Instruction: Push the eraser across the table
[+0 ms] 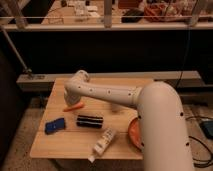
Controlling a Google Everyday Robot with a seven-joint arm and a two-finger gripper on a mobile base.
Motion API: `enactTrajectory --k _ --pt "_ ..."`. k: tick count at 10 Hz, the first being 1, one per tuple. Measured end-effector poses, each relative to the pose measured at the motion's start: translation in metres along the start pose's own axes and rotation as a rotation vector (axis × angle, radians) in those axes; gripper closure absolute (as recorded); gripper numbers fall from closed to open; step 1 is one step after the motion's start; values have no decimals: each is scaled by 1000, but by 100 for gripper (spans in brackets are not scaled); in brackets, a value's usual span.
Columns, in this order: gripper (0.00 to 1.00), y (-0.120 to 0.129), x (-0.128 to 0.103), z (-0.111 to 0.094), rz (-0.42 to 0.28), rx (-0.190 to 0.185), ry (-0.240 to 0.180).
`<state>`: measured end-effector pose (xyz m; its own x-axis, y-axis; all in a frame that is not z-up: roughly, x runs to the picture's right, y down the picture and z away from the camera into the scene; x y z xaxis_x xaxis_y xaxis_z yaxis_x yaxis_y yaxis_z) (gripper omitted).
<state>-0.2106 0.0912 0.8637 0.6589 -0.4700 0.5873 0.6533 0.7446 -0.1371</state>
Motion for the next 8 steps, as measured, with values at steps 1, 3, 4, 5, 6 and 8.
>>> enactTrajectory --k 1,3,4,5,6,8 --pt "97 3 -9 1 -5 -17 -16" --pt "97 11 -27 10 -36 -41 -29" --pt "97 15 -29 15 -41 -48 -29" --pt "97 23 -31 25 -41 -65 -30" --pt "97 30 -32 32 -39 -78 -30" --pt "97 47 -34 38 -24 -108 -28"
